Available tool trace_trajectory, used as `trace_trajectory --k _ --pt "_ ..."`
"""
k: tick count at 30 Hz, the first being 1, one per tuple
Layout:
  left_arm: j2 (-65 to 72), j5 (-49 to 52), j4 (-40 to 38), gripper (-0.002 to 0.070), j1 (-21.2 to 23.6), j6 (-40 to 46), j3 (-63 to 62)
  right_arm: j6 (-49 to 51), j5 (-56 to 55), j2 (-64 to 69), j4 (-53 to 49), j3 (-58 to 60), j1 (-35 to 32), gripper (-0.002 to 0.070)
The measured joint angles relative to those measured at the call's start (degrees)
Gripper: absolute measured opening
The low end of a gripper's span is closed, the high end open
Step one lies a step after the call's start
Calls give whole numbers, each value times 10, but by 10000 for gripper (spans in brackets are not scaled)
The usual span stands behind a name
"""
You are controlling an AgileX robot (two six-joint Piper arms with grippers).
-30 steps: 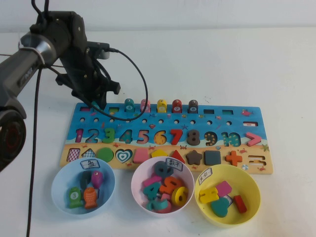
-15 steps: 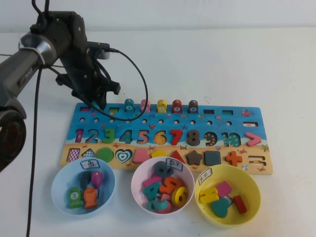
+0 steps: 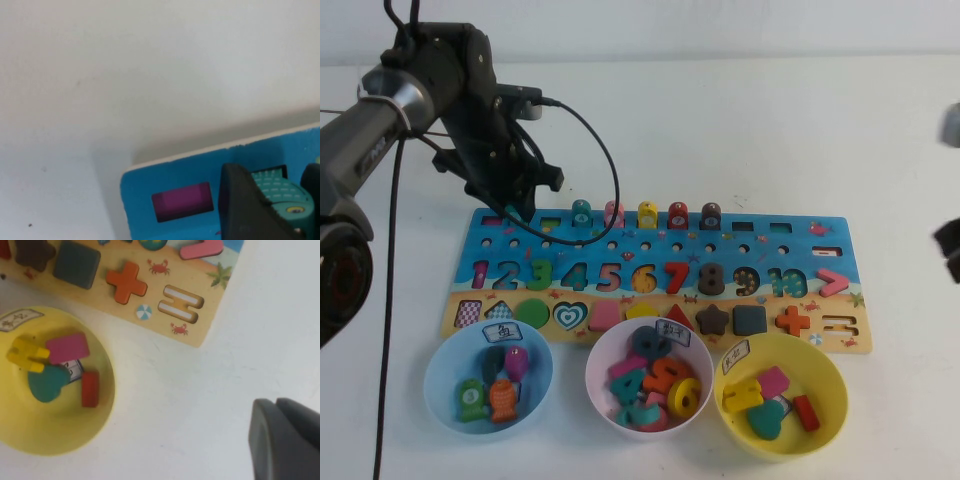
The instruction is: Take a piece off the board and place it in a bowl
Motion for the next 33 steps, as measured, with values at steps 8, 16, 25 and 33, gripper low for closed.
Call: trace_trajectory --k 8,16,25,33 --pt "0 0 0 198 0 0 0 17 45 214 -108 -185 132 -17" --pt "0 0 0 198 0 1 0 18 47 377 -126 -368 159 -17" --pt "0 0 0 198 0 2 0 18 49 454 -127 -440 159 -17" --pt "0 0 0 198 0 2 0 18 50 470 -115 -443 159 -17"
